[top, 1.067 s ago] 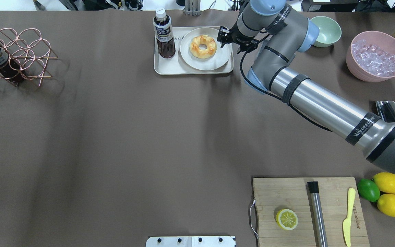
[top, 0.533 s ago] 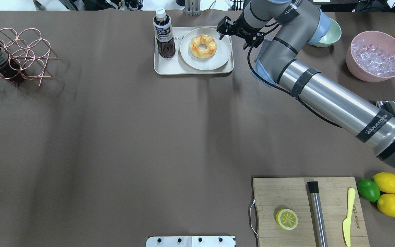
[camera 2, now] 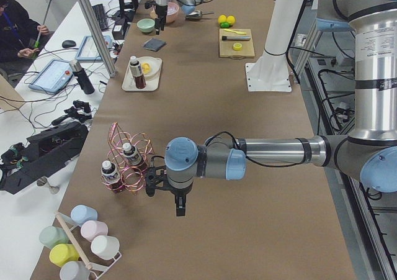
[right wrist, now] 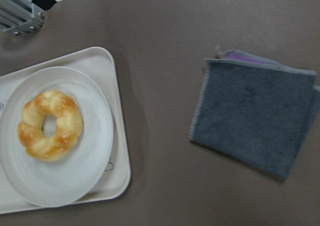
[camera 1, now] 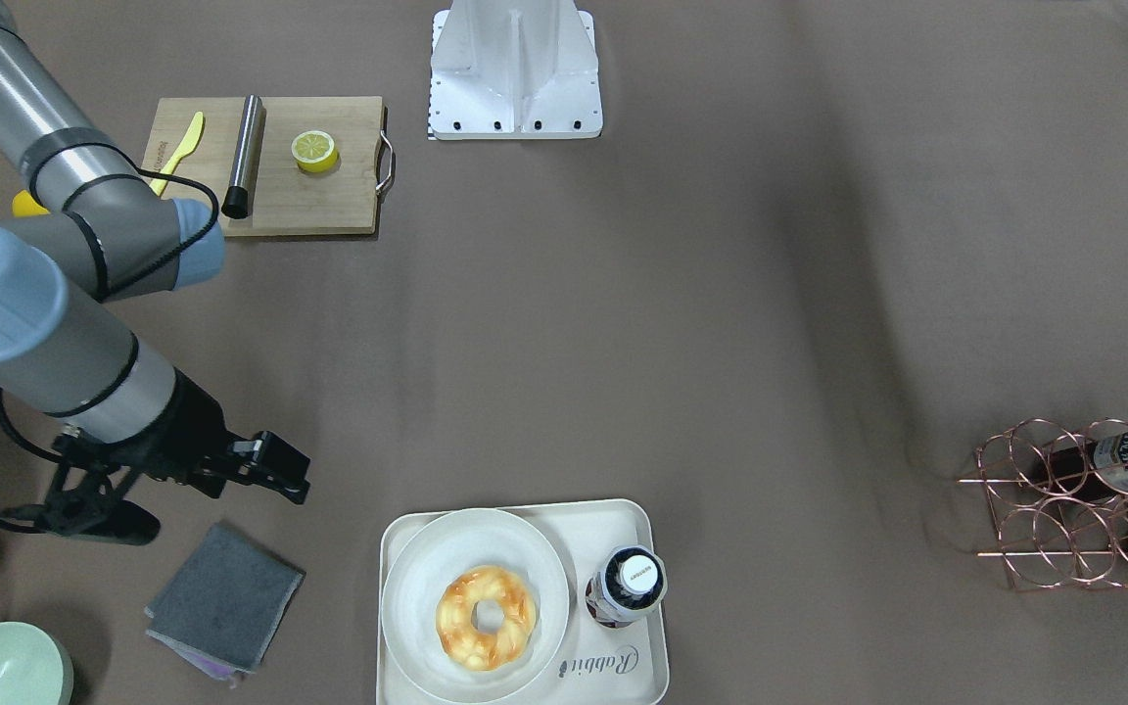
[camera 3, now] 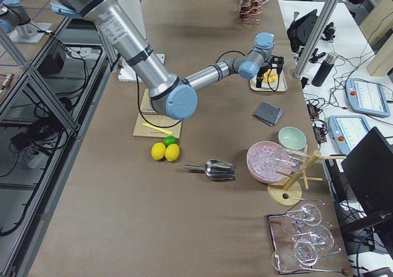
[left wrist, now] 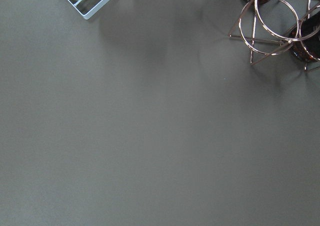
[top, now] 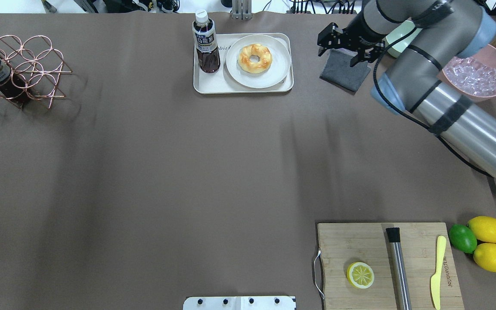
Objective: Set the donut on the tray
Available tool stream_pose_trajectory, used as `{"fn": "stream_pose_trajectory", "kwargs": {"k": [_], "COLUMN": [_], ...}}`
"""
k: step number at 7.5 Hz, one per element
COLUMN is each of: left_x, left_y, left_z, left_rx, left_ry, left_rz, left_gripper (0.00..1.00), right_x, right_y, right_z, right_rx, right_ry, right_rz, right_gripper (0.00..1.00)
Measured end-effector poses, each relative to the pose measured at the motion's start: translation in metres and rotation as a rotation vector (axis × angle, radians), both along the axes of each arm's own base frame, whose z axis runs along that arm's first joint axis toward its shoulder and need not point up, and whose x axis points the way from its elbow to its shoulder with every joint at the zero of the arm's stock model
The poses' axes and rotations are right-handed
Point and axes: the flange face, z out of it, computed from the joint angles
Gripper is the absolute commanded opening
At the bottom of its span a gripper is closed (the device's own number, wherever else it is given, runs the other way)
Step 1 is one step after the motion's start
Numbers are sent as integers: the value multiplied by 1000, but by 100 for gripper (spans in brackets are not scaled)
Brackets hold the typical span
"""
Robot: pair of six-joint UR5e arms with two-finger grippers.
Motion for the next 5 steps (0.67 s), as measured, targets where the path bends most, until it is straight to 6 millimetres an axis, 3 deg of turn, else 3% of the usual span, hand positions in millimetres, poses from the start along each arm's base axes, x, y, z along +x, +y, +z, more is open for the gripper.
{"fn": "stream_pose_trajectory", "kwargs": {"k": [3,5], "left_x": [0,0], "left_y": [4,7], "left_z": [5,8], "left_rx": [-10,-18], "left_ry": [1,1], "left_rz": [0,0], "left_gripper": [98,98], "right_x": [91,149], "right_y": [63,97], "right_z": [46,65], "right_rx": [45,56], "right_ry": [96,196], "right_rz": [-58,-126], "right_gripper": [100,100]}}
